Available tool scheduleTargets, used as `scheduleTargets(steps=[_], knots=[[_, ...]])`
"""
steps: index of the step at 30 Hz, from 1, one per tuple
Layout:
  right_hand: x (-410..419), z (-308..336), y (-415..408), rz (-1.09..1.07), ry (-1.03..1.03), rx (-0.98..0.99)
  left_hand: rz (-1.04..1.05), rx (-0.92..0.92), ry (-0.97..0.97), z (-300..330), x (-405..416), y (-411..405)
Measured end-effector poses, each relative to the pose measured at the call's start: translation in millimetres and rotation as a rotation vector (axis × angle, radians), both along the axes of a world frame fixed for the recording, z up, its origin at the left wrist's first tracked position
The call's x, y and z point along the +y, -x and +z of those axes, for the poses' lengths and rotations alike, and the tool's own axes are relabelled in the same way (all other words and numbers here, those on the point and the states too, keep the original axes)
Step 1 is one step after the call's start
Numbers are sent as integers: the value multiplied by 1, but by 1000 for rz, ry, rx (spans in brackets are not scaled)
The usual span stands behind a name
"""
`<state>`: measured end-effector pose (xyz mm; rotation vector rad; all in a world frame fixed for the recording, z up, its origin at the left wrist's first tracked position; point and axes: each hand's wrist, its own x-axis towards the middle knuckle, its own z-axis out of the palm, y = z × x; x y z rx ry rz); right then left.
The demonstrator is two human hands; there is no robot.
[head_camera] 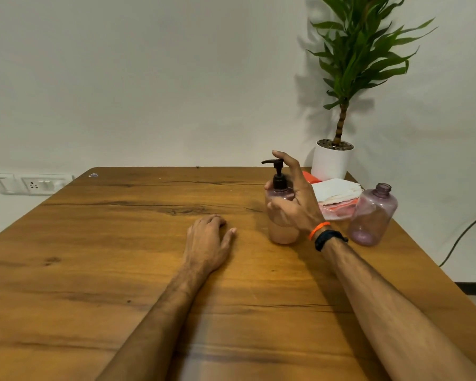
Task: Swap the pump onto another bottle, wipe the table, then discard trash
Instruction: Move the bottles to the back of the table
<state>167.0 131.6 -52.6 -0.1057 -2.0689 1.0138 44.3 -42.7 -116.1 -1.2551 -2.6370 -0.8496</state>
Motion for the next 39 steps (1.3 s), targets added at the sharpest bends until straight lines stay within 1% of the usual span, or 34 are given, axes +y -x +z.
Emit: scheduleTargets(steps=[5,9,15,20,29,36,39], knots=[[-1,-5,-22,55,-23,38,-55,-44,2,5,-13,7],[2,-6,-31,91,-7,24,8,-5,23,5,-34,23],[4,-4,-37,121,-68,-8,107,16,30,5,-74,54],[10,-4,-39,127,-78,-61,162,16,34,3,-98,72],[25,-3,-47,101,-141,-127,158,30,18,0,-102,77],[20,0,-51,106,-157,-109,139,30,12,-1,-104,79],[18,2,-51,116,-138,-113,153,58,-1,-2,-103,78]])
